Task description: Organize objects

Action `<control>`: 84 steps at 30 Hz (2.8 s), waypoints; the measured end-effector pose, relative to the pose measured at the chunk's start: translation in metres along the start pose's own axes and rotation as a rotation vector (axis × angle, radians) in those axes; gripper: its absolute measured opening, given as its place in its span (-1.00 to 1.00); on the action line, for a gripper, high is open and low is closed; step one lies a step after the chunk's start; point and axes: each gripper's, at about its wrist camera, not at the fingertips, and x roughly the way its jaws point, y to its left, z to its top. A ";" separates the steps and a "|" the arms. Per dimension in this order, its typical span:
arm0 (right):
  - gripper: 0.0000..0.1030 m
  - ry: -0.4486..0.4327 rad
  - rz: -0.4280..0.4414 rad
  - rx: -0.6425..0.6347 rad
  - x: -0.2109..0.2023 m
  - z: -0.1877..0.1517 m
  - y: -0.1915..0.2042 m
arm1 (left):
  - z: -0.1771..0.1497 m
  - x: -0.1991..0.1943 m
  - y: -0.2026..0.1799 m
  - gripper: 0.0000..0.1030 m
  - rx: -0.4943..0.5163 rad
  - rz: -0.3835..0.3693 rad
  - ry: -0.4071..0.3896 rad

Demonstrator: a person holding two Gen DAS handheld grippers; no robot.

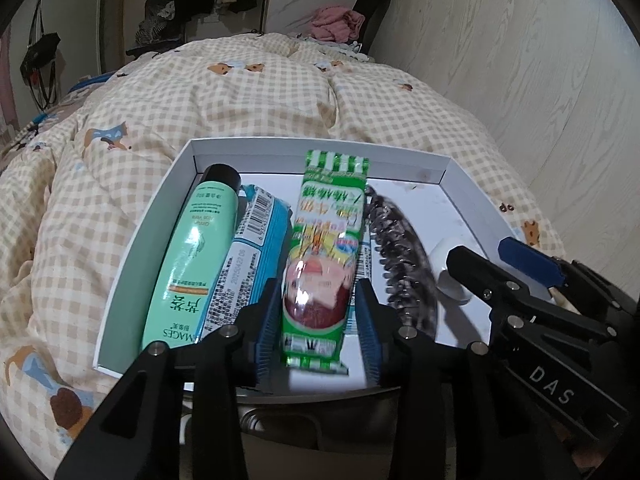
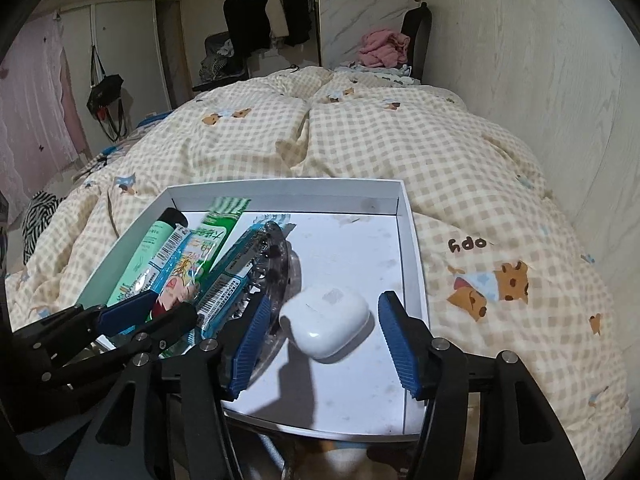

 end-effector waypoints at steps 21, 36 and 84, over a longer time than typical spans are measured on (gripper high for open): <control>0.77 -0.326 0.296 0.090 -0.113 -0.003 -0.043 | 0.016 -0.125 0.001 0.69 0.019 -0.155 -0.258; 0.97 -0.348 0.449 -0.012 -0.200 -0.043 -0.088 | -0.001 -0.147 -0.010 0.69 0.083 -0.183 -0.220; 0.99 -0.090 0.388 -0.032 -0.157 -0.098 -0.066 | -0.081 -0.114 0.005 0.37 0.063 -0.283 0.121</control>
